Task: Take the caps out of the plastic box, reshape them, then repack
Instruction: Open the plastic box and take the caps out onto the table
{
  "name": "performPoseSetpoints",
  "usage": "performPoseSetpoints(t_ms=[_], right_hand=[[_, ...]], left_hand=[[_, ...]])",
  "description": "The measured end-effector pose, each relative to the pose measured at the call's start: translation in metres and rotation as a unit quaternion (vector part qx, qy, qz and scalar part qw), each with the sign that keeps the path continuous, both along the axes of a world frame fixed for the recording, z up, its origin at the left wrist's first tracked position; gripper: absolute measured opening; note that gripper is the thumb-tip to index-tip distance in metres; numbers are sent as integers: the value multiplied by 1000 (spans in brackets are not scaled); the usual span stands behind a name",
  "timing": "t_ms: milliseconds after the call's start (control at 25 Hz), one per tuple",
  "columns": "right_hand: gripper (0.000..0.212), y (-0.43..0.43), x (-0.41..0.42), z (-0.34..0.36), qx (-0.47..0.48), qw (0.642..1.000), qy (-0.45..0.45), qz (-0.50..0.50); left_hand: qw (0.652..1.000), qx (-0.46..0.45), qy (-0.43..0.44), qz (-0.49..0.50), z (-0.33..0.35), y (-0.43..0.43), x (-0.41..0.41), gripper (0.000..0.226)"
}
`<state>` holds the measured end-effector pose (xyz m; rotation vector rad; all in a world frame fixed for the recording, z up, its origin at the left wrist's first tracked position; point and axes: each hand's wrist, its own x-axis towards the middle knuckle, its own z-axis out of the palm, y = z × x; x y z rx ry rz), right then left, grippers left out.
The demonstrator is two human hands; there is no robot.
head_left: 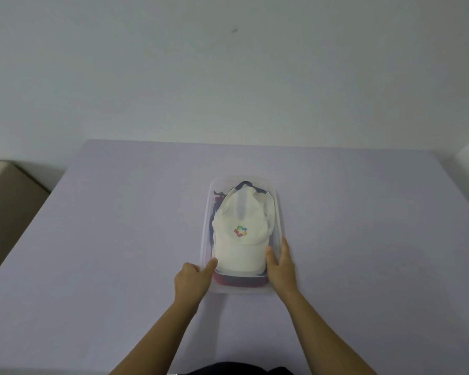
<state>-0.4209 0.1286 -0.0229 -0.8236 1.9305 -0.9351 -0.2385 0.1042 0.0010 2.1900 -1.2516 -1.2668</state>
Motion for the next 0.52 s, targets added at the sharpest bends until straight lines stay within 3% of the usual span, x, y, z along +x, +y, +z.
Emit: performPoseSetpoints(t_ms=[200, 320, 360, 440, 520], right_hand=[[61, 3, -1, 6, -3, 999, -30, -17], [59, 4, -6, 10, 3, 997, -74, -16], [58, 4, -7, 12, 4, 995, -97, -19], [60, 4, -11, 9, -5, 987, -155, -44], [74, 4, -12, 6, -9, 977, -198, -75]], left_hand=[[998, -5, -19, -67, 15, -7, 7, 55], [998, -17, -26, -61, 14, -5, 9, 44], [999, -27, 5, -40, 15, -3, 7, 40], [981, -26, 183, 49, 20, 0, 3, 30], [917, -15, 376, 134, 29, -1, 2, 35]])
